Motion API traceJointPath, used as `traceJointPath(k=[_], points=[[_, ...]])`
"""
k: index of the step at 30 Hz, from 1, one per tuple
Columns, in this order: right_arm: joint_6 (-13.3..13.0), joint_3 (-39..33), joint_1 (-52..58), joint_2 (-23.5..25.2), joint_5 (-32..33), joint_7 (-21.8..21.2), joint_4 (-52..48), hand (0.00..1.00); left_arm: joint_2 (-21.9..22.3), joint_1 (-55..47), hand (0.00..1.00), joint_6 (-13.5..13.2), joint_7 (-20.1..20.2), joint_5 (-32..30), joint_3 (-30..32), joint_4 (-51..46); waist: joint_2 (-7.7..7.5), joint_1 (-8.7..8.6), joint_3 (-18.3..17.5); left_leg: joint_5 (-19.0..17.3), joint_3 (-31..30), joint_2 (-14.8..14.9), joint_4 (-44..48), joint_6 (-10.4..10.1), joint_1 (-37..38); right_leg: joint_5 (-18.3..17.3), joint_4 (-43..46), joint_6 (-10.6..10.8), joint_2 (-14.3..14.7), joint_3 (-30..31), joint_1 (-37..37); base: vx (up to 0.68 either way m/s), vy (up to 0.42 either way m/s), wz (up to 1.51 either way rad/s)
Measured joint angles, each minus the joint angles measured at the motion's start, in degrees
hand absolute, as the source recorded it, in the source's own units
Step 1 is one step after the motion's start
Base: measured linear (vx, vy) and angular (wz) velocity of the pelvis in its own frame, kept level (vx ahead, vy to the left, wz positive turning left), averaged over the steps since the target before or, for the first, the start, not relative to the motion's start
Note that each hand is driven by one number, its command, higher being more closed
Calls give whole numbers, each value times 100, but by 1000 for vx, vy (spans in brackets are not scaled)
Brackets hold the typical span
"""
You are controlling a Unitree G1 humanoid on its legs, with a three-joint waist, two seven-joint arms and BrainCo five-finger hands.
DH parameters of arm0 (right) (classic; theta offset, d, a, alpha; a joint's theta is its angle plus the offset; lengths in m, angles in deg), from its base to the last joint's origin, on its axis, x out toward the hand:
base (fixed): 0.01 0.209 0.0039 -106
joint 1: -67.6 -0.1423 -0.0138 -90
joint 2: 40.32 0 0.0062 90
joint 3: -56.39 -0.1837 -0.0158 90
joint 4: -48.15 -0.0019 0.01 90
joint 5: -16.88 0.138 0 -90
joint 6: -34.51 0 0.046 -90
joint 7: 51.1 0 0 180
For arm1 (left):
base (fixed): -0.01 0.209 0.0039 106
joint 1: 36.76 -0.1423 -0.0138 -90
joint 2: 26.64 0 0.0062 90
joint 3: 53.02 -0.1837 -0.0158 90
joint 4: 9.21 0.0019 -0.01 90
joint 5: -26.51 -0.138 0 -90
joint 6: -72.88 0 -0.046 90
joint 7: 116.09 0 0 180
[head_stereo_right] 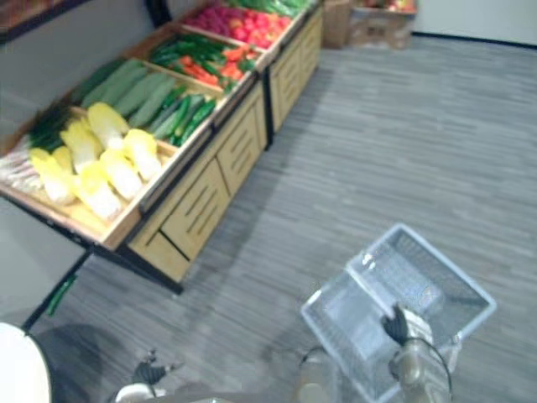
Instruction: Pick vegetable in the basket
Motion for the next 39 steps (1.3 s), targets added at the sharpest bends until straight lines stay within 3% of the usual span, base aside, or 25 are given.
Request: traceJointPath(k=[3,5,8,9,10,11,12,14,15,17,20,22,24,25,26,27,28,31,34,35,36,37,38,39], points=[[-2,-91,275,-37,90,1,-5,100,-39,-94,0,6,10,-1,30,-15,-47,1,29,-349,898,73,534,408,-628,-41,-673,-67,160,-445,840,297,-208,41],[-1,-170,393,-5,126,0,-4,100,-47,-84,0,6,8,-1,61,-43,-62,-1,38,-396,1340,10,198,334,-916,-28,-920,-48,184,-710,1131,253,-73,53],[1,-175,423,42,124,-4,1,100,-49,-65,0,14,9,-9,65,-67,-82,-4,50,-352,1898,-322,-1235,283,-1011,2,-1106,22,136,-981,1370,253,23,47],[1,-208,453,104,122,-2,7,100,-44,-50,0,18,7,-28,42,-62,-82,-11,51,-7,2200,-596,-2309,211,-909,13,-1227,143,133,-1141,1522,274,90,42],[1,-230,472,136,122,-2,9,100,-42,-54,0,19,8,-43,24,-60,-74,-17,53,243,2288,-690,-2686,203,-813,1,-1267,207,148,-1191,1591,295,132,41],[-2,-242,500,156,116,-2,11,100,-9,-90,0,19,7,-97,22,-57,-11,-1,44,849,2438,-766,-3194,253,-677,-49,-1333,334,256,-1236,1726,333,212,28],[-3,-234,501,206,106,-2,55,100,-3,-127,0,28,8,-133,23,-12,14,-4,42,742,2474,-794,-3400,793,-516,-132,-1380,470,341,-1258,1853,320,217,31],[-8,-149,428,400,105,0,112,100,-149,-51,0,36,4,-189,28,-18,-234,2,61,651,2479,-978,-3457,841,-468,-173,-1431,532,195,-1288,1917,194,134,17],[-66,-42,344,445,95,2,108,100,-225,-13,0,35,4,-258,35,-28,-362,107,88,529,2501,-1061,-3456,834,-483,-167,-1462,544,131,-1270,1919,187,95,-6],[-79,62,218,468,64,4,136,100,-260,-10,0,43,3,-262,34,-21,-467,149,78,388,2564,-1155,-3431,909,-487,-160,-1477,556,44,-1204,1914,183,91,-6],[-69,91,42,453,21,11,386,100,-224,-33,0,108,-8,-261,17,24,-483,195,72,81,2567,-1416,-3639,934,-150,-184,-432,721,-386,-969,1706,188,148,7],[-34,130,22,460,12,10,469,100,-234,-70,0,109,-7,-257,-39,-6,-484,201,60,21,2498,-1499,-3765,959,67,40,1060,933,-749,-657,1189,102,94,24],[-36,298,18,499,10,27,641,100,-347,-72,0,109,-7,-242,-106,-71,-536,124,40,-59,2110,-1510,-3855,1013,307,1273,2604,922,-832,101,449,230,77,69],[-39,302,7,542,11,26,688,100,-385,-70,0,108,-11,-231,-100,-96,-488,105,31,-75,1979,-1487,-3847,1035,344,1181,2843,930,-789,229,345,253,26,97],[-41,304,8,642,18,30,756,100,-423,-61,0,106,-21,-229,-87,-138,-543,89,36,-101,1732,-1448,-3818,1076,359,684,3007,946,-707,336,177,248,-20,98],[-53,308,-13,671,24,30,904,100,-486,-48,0,107,-36,-227,-75,-189,-622,105,33,-115,1516,-1425,-3813,1070,378,301,2861,872,-640,280,56,239,-44,97],[-45,299,-41,669,32,30,969,100,-532,-49,0,107,-37,-227,-63,-218,-651,102,33,-124,1387,-1423,-3800,1058,378,186,2677,832,-632,215,40,238,-80,96],[-28,247,-264,643,81,41,1462,100,-483,-53,0,103,-39,-226,31,-235,-665,114,27,-178,900,-1304,-3633,918,351,157,1004,811,-379,361,107,208,-153,89],[-62,-213,-466,686,367,48,2131,100,-455,-31,0,100,-45,-229,169,-210,-617,125,30,-282,258,-1140,-3505,609,253,211,-455,812,-143,994,102,176,-301,89],[-70,-363,-467,720,427,49,2247,100,-457,-30,0,97,-46,-229,225,-192,-616,124,18,-284,145,-1111,-3502,522,243,258,-629,794,-118,1089,111,156,-396,107],[-81,-689,-457,858,585,77,2508,100,-566,-31,0,82,-74,-228,422,-59,-761,115,-43,-267,-95,-1138,-3564,300,238,792,-935,843,-160,1116,202,117,-361,98],[-83,-802,-436,926,609,86,2607,100,-606,-42,0,83,-95,-229,509,-1,-913,104,-77,-270,-195,-1186,-3597,196,252,945,-962,916,-226,1049,228,170,-591,99],[-42,-1009,-494,893,720,105,2828,100,-477,11,0,106,-175,-226,745,191,-727,128,-118,-257,-315,-967,-3668,39,251,663,-980,816,-52,802,337,132,-471,58],[-19,-1132,-501,832,754,128,2884,100,-328,-35,0,105,-189,-227,824,239,-565,132,-177,-160,-274,-752,-3754,-26,244,639,-1127,741,133,658,370,211,-482,49]])
